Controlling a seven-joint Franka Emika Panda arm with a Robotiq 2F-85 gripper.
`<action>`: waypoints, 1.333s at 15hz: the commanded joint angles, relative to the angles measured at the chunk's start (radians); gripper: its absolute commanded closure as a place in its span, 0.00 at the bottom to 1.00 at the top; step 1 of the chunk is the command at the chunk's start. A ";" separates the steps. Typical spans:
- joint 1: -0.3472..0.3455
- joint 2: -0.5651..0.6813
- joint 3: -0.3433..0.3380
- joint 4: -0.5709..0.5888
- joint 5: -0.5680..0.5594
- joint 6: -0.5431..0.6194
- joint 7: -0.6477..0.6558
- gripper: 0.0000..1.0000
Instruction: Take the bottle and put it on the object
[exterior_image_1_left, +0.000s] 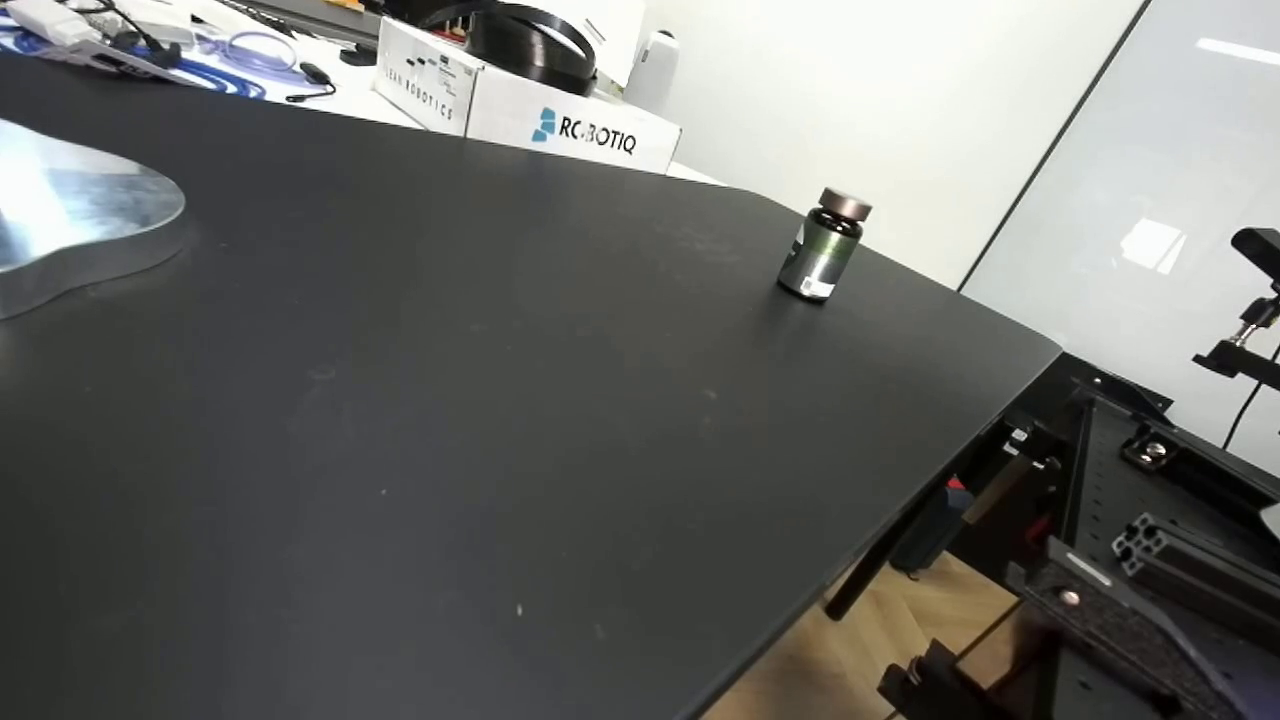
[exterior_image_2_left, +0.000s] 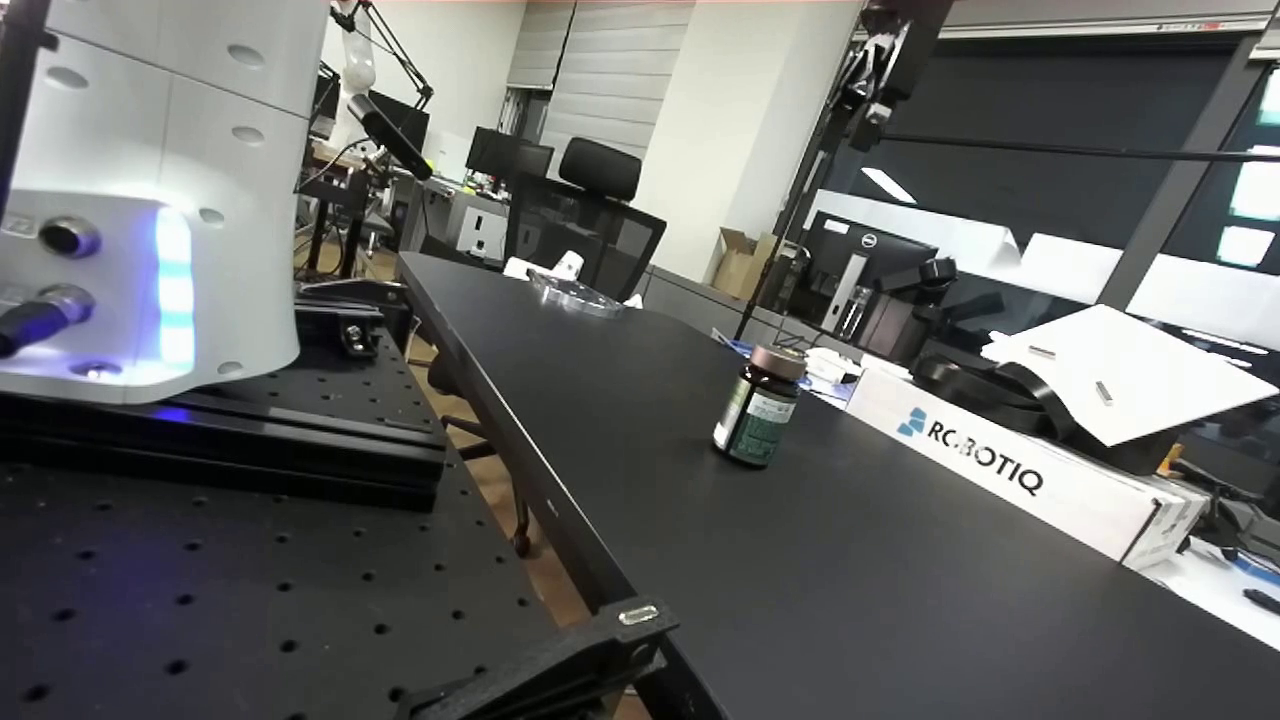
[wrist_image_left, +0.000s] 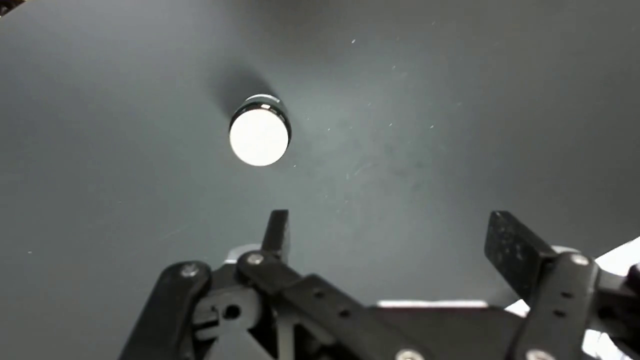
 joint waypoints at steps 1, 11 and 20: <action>-0.040 0.031 -0.038 -0.095 -0.075 0.154 0.129 0.00; -0.058 0.110 -0.095 -0.176 -0.113 0.302 0.265 0.00; -0.058 0.110 -0.095 -0.176 -0.113 0.302 0.271 0.00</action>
